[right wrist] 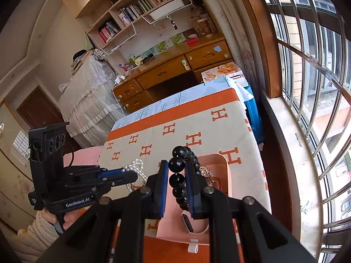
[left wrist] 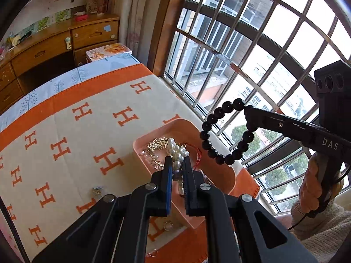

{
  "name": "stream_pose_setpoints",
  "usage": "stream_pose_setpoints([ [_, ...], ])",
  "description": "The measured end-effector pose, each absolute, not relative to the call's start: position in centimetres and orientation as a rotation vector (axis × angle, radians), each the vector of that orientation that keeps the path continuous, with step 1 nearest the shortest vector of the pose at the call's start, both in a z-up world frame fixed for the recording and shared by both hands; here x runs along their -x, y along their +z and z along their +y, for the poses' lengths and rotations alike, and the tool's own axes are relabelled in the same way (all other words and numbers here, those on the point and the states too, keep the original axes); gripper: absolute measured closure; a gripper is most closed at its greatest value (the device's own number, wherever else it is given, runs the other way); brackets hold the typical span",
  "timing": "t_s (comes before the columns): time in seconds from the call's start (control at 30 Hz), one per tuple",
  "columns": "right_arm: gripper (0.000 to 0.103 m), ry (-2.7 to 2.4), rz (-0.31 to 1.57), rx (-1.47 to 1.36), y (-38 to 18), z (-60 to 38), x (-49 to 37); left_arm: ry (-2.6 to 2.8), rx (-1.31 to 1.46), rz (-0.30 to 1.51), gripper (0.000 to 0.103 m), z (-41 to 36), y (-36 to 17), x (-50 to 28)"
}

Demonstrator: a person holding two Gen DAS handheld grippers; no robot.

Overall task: Organize jewelry
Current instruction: 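Carry the black bracelet to the box with the right gripper while the left grasps a pearl necklace, then lower the black bracelet and pearl necklace into the pink box and release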

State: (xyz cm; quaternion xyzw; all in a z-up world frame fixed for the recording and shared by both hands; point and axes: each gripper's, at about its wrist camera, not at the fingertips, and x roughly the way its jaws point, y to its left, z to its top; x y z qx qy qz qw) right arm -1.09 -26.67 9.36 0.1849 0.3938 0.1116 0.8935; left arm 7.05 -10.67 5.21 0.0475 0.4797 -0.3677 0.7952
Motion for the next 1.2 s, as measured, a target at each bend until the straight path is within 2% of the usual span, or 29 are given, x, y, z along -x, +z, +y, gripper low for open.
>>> stream_pose_setpoints([
  [0.3,0.088,0.221,0.857,-0.388,7.7,-27.1,1.8,-0.659,-0.238,1.098,0.096,-13.4,-1.1,-6.3],
  [0.43,0.088,0.228,0.876,-0.387,6.9,-26.9,1.5,-0.690,-0.231,1.099,0.088,-13.3,-2.1,-5.2],
  [0.47,0.088,0.232,0.880,-0.386,6.7,-26.8,1.4,-0.698,-0.225,1.091,0.082,-13.2,-2.0,-4.9],
  [0.53,0.088,0.246,0.889,-0.389,6.3,-26.6,1.2,-0.679,-0.222,1.070,0.059,-12.8,-1.7,-4.1],
  [0.57,0.088,0.255,0.893,-0.391,6.2,-26.4,1.1,-0.644,-0.230,1.049,0.031,-12.5,-1.4,-3.7],
  [0.6,0.088,0.263,0.896,-0.391,6.1,-26.3,1.0,-0.603,-0.237,1.018,0.023,-12.1,-1.2,-3.3],
  [0.77,0.088,0.312,0.915,-0.389,5.7,-25.0,0.3,-0.527,-0.261,0.955,0.022,-9.6,-0.4,-1.7],
  [1.0,0.088,0.394,0.947,-0.391,4.8,-22.2,-0.4,-0.441,-0.210,0.981,0.023,-6.3,-1.0,-1.7],
  [1.2,0.088,0.279,1.115,-0.347,0.5,-21.7,-1.7,-0.391,-0.187,0.960,0.022,-4.5,-1.1,-1.8],
])
